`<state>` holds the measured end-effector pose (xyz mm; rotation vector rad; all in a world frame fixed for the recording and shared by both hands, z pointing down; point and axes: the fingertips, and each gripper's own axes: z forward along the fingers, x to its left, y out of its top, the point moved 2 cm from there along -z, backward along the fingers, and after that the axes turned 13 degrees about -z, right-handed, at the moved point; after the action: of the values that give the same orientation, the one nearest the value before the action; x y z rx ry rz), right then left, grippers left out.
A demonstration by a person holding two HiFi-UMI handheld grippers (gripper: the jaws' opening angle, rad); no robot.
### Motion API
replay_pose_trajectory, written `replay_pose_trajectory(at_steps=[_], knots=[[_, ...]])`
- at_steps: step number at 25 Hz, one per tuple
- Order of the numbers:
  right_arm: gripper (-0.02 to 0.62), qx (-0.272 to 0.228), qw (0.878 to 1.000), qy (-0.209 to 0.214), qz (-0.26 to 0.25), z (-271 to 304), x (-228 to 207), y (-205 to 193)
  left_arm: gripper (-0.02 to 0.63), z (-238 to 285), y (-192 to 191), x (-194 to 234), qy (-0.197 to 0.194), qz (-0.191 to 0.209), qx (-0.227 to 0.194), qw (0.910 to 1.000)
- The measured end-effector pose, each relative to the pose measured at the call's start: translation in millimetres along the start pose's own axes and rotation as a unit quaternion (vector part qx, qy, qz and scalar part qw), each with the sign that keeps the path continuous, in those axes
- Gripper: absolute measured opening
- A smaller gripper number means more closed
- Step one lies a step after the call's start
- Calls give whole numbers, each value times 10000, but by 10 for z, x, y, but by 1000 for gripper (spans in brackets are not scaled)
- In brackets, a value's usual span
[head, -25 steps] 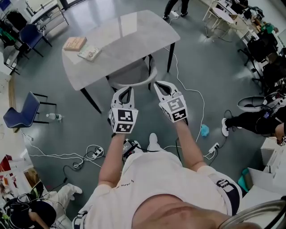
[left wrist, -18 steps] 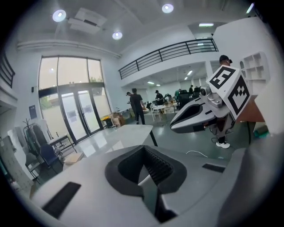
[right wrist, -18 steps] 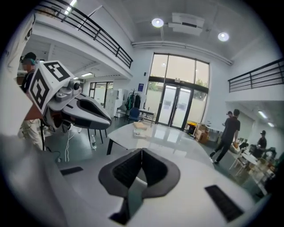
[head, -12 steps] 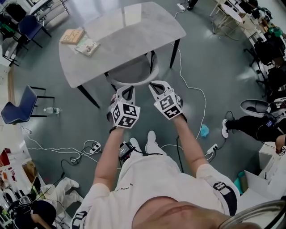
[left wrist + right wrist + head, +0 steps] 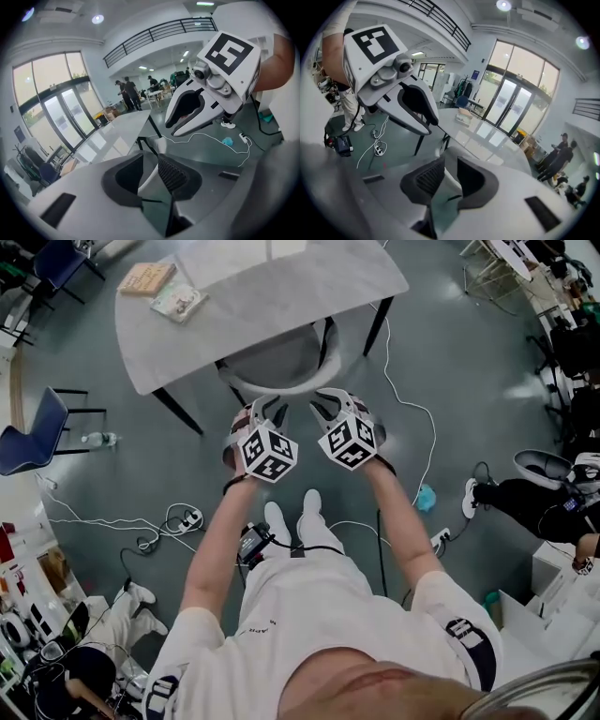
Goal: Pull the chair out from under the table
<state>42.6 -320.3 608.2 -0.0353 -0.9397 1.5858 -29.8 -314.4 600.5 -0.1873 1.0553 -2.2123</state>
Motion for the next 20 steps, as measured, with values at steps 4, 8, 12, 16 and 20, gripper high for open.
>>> replay_pose_trajectory(at_steps=[4, 8, 12, 16, 20], knots=[[112, 132, 9995, 115, -249, 207, 23, -122, 104, 220, -73, -16, 29, 173, 107, 9998], [158, 569, 9930, 272, -995, 450, 105, -377, 126, 482, -203, -77, 50, 612, 292, 9977], [220, 750, 9850, 553, -1455, 649, 154, -592, 133, 708, -317, -99, 33, 875, 450, 9951], [252, 973, 9739, 759, -1903, 850, 176, -795, 155, 934, -477, -94, 81, 1245, 648, 9901], [265, 1160, 9611, 925, -2329, 1067, 197, -1028, 201, 1200, -697, -143, 88, 1620, 953, 9821]])
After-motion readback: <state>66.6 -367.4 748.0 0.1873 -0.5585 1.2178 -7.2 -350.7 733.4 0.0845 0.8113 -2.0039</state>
